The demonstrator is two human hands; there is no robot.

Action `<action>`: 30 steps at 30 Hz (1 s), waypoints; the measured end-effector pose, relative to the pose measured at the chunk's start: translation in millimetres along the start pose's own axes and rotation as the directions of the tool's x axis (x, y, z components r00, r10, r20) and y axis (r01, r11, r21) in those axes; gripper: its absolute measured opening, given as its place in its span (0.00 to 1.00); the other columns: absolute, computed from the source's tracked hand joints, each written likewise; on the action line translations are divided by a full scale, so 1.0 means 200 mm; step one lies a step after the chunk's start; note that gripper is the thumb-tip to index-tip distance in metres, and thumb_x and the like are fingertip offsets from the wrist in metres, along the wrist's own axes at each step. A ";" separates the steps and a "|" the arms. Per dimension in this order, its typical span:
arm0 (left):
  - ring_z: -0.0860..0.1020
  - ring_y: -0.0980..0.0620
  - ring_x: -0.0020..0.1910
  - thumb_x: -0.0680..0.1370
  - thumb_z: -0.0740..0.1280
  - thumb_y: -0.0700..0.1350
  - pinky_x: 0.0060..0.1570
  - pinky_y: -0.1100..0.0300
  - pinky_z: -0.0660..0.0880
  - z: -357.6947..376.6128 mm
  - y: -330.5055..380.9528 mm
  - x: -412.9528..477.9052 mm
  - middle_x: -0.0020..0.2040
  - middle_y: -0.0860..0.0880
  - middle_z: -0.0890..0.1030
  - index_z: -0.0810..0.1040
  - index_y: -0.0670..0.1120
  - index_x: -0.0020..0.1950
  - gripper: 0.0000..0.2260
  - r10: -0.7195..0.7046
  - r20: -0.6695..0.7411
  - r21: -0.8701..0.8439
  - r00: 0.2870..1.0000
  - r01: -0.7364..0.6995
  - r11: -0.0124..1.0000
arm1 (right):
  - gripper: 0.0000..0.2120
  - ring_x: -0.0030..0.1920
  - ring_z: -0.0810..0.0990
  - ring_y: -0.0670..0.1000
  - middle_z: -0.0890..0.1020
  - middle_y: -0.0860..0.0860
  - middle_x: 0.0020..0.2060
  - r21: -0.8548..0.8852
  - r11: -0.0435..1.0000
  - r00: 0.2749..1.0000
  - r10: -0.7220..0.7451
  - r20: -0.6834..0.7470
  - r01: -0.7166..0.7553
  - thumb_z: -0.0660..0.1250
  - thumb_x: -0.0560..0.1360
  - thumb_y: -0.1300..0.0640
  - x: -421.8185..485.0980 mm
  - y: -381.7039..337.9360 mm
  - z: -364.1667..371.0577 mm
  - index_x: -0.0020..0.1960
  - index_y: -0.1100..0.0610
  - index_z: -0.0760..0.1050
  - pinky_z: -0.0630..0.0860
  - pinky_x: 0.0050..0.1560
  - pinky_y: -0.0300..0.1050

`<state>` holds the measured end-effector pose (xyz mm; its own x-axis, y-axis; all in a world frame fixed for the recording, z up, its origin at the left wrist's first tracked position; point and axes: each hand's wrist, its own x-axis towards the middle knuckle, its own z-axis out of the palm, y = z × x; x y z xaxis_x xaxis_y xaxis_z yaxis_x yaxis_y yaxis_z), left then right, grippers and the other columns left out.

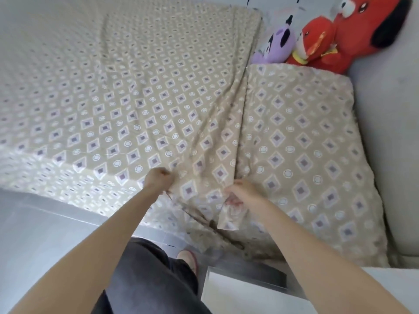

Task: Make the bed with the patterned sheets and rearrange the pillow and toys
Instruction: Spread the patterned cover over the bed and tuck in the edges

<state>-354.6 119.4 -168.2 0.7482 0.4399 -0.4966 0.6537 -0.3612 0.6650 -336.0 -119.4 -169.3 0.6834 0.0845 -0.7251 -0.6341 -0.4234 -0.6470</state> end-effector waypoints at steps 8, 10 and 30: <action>0.79 0.42 0.44 0.79 0.57 0.58 0.41 0.57 0.73 0.10 -0.13 -0.05 0.37 0.47 0.75 0.72 0.42 0.41 0.20 0.042 0.122 0.477 0.992 -0.095 0.874 | 0.06 0.43 0.83 0.56 0.81 0.58 0.43 -0.426 0.904 0.991 -0.015 -0.129 -0.042 0.62 0.77 0.59 -0.02 -0.02 0.06 0.50 0.61 0.71 0.82 0.44 0.49; 0.77 0.44 0.41 0.79 0.60 0.57 0.39 0.59 0.73 0.09 -0.12 -0.03 0.41 0.45 0.76 0.74 0.41 0.45 0.19 -0.018 0.155 0.406 0.988 -0.047 0.913 | 0.07 0.47 0.80 0.57 0.80 0.57 0.48 -0.653 0.756 0.961 -0.208 -0.185 0.038 0.62 0.76 0.59 -0.01 -0.03 0.06 0.53 0.59 0.70 0.78 0.46 0.49; 0.69 0.51 0.34 0.81 0.58 0.54 0.40 0.61 0.69 0.10 0.04 0.08 0.43 0.46 0.75 0.77 0.44 0.59 0.17 -0.161 0.208 -0.230 0.965 0.208 0.951 | 0.13 0.55 0.78 0.57 0.75 0.55 0.57 -0.759 0.651 0.934 -0.274 -0.230 0.004 0.62 0.78 0.55 0.15 -0.06 0.08 0.60 0.60 0.72 0.73 0.47 0.47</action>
<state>-335.8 106.6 -181.6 0.6401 0.3112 -0.7024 0.7514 -0.0630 0.6569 -313.9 -96.8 -186.8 0.8951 -0.0123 -0.4456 -0.1356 -0.9598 -0.2458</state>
